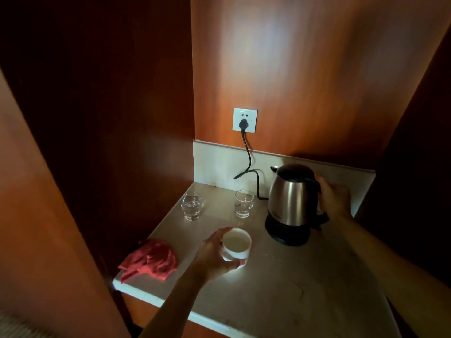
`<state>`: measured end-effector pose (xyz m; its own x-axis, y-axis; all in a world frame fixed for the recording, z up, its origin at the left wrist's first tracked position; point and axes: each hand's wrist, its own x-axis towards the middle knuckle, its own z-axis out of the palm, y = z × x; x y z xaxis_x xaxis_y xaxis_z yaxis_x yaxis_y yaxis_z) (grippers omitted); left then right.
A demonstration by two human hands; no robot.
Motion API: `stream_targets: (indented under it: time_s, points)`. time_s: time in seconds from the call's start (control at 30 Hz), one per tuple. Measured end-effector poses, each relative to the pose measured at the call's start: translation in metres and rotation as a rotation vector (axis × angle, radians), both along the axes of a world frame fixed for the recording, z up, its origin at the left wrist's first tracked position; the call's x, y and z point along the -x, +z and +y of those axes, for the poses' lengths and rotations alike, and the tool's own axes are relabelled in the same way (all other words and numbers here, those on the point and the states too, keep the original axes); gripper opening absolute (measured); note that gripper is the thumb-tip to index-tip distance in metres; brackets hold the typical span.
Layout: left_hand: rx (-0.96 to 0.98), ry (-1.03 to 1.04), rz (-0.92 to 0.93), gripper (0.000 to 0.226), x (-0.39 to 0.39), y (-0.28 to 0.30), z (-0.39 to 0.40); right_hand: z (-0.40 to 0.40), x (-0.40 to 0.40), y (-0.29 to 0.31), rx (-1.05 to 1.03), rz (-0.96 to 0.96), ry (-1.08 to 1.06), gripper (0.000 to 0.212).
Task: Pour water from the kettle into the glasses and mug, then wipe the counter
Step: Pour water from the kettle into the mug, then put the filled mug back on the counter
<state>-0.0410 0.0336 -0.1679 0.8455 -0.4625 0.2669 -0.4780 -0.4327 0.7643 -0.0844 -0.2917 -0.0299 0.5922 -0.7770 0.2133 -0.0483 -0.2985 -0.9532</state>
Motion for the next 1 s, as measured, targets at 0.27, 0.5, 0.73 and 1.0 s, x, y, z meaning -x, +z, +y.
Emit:
stream_targets:
  time_s: [0.27,0.5,0.73,1.0]
  points:
    - [0.019,-0.024,0.017,0.094,-0.006,-0.003,0.000,-0.018,-0.002,-0.041,-0.064,-0.021,-0.052,0.054]
    - [0.032,-0.024,0.036,0.095,-0.006,-0.006,-0.001,-0.014,0.004,-0.054,-0.112,-0.048,-0.051,0.060]
    - [0.034,-0.024,0.040,0.093,-0.007,-0.005,-0.002,-0.005,0.009,-0.058,-0.144,-0.068,-0.007,0.058]
    - [0.038,-0.027,0.029,0.092,-0.005,-0.007,-0.003,-0.026,-0.004,-0.047,-0.073,0.011,0.005,0.054]
